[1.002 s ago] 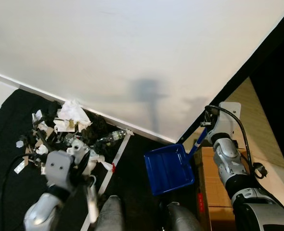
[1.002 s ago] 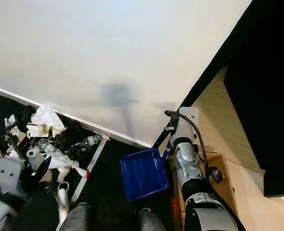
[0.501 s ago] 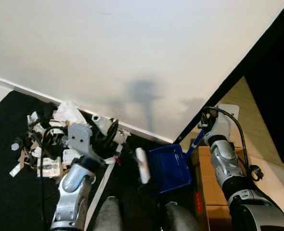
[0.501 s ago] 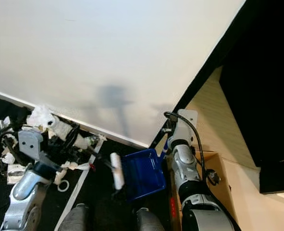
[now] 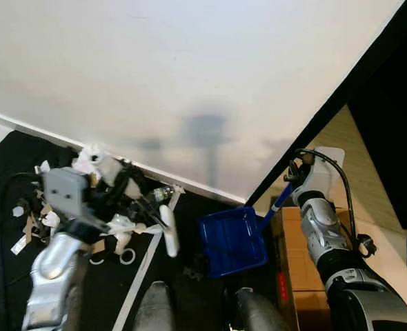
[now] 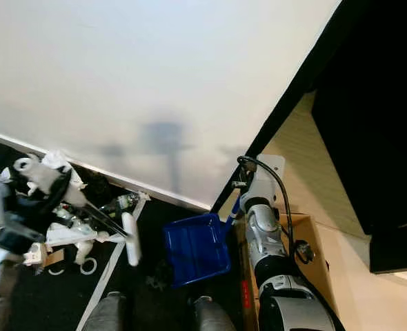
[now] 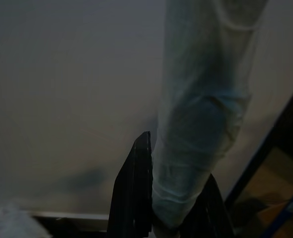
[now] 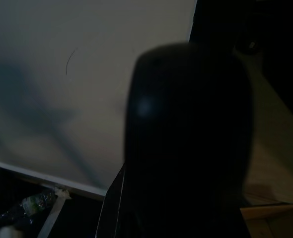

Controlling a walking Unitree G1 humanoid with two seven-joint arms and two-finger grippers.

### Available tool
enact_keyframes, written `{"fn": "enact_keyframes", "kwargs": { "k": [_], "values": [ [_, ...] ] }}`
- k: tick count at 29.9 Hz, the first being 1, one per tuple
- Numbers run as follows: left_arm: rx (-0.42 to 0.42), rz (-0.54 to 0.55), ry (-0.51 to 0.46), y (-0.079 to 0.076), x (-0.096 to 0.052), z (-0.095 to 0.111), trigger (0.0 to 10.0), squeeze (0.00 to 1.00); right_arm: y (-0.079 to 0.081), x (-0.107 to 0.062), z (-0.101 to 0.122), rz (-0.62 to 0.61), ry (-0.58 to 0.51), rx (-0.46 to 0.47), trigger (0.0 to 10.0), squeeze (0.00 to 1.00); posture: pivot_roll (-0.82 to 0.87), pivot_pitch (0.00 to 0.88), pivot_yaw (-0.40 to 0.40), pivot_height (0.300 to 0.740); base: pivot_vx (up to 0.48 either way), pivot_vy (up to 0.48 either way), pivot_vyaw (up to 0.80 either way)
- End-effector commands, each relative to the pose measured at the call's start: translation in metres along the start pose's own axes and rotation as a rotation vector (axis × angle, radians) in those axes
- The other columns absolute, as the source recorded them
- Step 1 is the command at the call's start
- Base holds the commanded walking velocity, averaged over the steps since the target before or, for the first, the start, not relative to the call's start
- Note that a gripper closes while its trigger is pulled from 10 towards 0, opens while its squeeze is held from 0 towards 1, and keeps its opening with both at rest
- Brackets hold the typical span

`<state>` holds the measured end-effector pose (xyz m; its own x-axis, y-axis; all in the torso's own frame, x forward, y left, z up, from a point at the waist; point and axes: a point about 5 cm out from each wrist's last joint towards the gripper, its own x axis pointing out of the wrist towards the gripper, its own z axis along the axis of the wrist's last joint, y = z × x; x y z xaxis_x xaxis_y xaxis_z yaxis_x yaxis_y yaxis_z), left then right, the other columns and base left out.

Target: Sweep floor

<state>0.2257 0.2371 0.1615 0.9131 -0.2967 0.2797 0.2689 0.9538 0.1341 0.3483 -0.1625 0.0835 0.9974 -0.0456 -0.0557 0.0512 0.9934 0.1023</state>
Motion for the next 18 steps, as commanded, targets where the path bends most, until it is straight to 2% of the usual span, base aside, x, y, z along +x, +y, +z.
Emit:
{"fn": "enact_keyframes", "kwargs": {
  "k": [1, 2, 3, 4, 5, 9, 12, 15, 18],
  "values": [
    [0.008, -0.022, 0.042, 0.0, -0.011, -0.003, 10.0, 0.0, 0.01, -0.011, -0.025, 0.048, 0.093, 0.022, 10.0, 0.0, 0.28, 0.253, -0.084, 0.74, 0.0, 0.0, 0.0],
    [0.006, -0.027, 0.081, -0.002, -0.019, -0.01, 10.0, 0.0, 0.012, -0.011, -0.025, 0.058, 0.09, 0.009, 10.0, 0.0, 0.28, 0.255, -0.086, 0.74, 0.0, 0.0, 0.0],
    [0.006, -0.027, 0.081, -0.002, -0.019, -0.01, 10.0, 0.0, 0.012, -0.011, -0.025, 0.058, 0.09, 0.009, 10.0, 0.0, 0.28, 0.255, -0.086, 0.74, 0.0, 0.0, 0.0],
    [0.002, -0.042, 0.13, -0.008, -0.027, -0.02, 10.0, 0.0, 0.014, -0.012, -0.025, 0.067, 0.088, 0.002, 10.0, 0.0, 0.28, 0.256, -0.087, 0.74, 0.0, 0.0, 0.0],
    [-0.016, -0.058, 0.179, -0.02, -0.035, -0.034, 10.0, 0.0, 0.018, -0.012, -0.025, 0.079, 0.085, -0.007, 10.0, 0.0, 0.28, 0.257, -0.089, 0.74, 0.0, 0.0, 0.0],
    [-0.055, -0.027, 0.2, -0.029, -0.035, -0.044, 10.0, 0.0, 0.021, -0.013, -0.026, 0.085, 0.083, -0.007, 10.0, 0.0, 0.29, 0.261, -0.07, 0.74, 0.0, 0.0, 0.0],
    [-0.077, -0.019, 0.199, -0.038, -0.028, -0.046, 10.0, 0.0, 0.018, -0.016, -0.03, 0.07, 0.095, 0.003, 10.0, 0.0, 0.31, 0.272, -0.07, 0.74, 0.0, 0.0, 0.0],
    [-0.081, -0.018, 0.195, -0.04, -0.025, -0.045, 10.0, 0.0, 0.017, -0.017, -0.032, 0.067, 0.099, 0.0, 10.0, 0.0, 0.31, 0.273, -0.072, 0.74, 0.0, 0.0, 0.0],
    [-0.076, -0.021, 0.204, -0.04, -0.029, -0.043, 10.0, 0.0, 0.016, -0.017, -0.032, 0.07, 0.096, -0.005, 10.0, 0.0, 0.31, 0.279, -0.074, 0.74, 0.0, 0.0, 0.0]
  ]
}}
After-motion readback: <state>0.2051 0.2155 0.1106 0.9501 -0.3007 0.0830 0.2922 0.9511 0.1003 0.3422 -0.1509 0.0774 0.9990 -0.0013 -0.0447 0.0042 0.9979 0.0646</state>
